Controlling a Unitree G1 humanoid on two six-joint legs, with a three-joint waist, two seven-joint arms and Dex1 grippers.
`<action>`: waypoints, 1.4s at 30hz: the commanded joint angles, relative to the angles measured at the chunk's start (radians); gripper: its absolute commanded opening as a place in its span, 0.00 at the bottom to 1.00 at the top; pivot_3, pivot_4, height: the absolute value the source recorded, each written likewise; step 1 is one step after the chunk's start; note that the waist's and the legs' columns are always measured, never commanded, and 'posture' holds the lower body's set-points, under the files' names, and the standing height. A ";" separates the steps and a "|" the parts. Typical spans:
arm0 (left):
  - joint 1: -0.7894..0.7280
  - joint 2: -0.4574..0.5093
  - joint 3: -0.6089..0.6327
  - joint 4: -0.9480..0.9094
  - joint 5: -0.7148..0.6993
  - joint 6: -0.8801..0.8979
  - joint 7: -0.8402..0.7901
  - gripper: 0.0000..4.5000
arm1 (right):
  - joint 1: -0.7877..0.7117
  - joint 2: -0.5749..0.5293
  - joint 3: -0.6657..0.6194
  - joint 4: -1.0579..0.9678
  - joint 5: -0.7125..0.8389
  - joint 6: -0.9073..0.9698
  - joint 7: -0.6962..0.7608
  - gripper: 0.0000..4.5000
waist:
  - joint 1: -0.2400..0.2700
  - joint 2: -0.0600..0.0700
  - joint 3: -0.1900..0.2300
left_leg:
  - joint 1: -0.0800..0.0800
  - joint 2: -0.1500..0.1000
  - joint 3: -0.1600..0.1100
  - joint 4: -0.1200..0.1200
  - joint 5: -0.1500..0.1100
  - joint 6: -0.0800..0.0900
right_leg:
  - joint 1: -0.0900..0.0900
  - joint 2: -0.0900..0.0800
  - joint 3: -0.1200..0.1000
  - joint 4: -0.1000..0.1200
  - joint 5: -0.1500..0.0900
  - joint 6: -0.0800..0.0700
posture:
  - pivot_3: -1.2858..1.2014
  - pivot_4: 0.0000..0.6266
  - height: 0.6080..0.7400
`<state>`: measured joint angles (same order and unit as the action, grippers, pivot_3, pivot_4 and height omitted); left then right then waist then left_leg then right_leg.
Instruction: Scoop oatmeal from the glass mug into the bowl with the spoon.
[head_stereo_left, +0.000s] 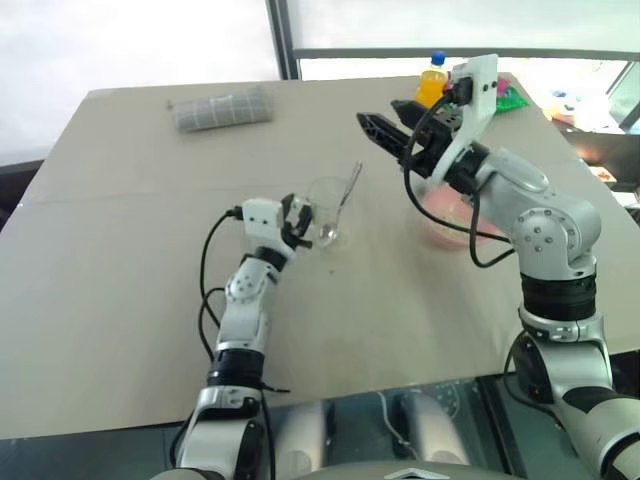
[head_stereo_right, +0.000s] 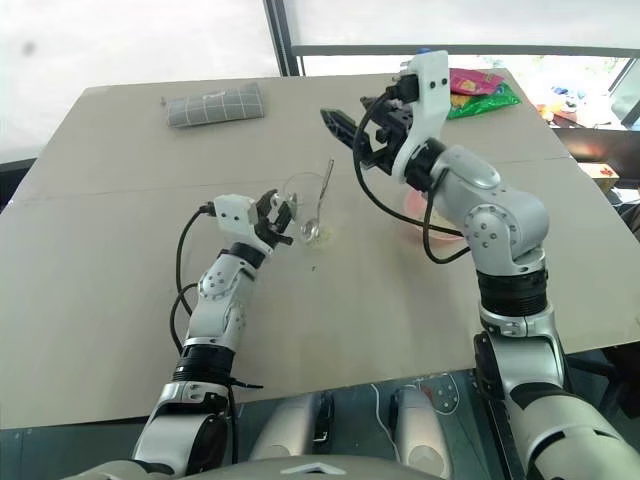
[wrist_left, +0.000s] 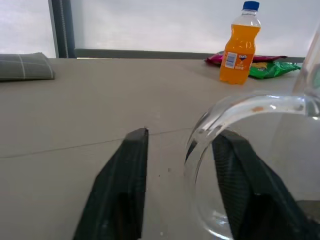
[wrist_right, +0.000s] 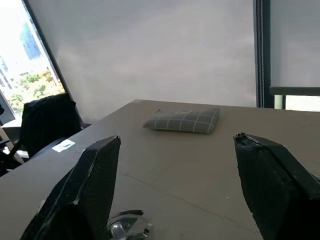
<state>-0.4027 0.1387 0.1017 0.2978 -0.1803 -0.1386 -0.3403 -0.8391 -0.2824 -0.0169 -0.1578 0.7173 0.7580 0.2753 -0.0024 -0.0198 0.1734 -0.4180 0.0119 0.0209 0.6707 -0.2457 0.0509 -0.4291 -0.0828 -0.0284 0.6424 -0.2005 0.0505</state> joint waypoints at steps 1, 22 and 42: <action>0.017 0.006 0.005 -0.044 -0.003 -0.010 0.008 0.44 | -0.012 0.011 -0.027 -0.020 -0.012 -0.022 0.010 0.84 | -0.004 0.000 0.000 | 0.000 0.000 0.000 0.000 0.000 0.000 | 0.000 0.000 0.000 0.000 0.000 0.000 | 0.52 0.24 1.00; 0.628 0.152 0.040 -0.838 -0.057 0.295 -0.011 0.57 | 0.631 -0.325 -0.096 -0.213 -0.192 -0.319 0.396 1.00 | -0.009 0.001 0.000 | 0.001 0.004 0.001 -0.001 0.000 0.000 | 0.002 -0.002 0.001 -0.005 0.000 0.000 | 0.52 0.24 1.00; 0.997 0.171 -0.003 -0.886 0.029 0.212 -0.049 0.99 | 1.077 -0.278 -0.151 0.064 -0.274 -0.751 0.646 1.00 | -0.003 0.001 -0.002 | 0.003 0.009 0.002 -0.001 -0.001 -0.001 | 0.004 0.001 0.001 -0.010 -0.006 0.000 | 0.52 0.24 1.00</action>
<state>0.5907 0.3056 0.0983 -0.5649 -0.1393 0.0903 -0.3791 0.2335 -0.5577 -0.1426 -0.1062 0.4468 0.0186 0.9162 -0.0055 -0.0186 0.1709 -0.4149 0.0213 0.0233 0.6701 -0.2467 0.0502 -0.4251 -0.0818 -0.0275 0.6319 -0.2064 0.0503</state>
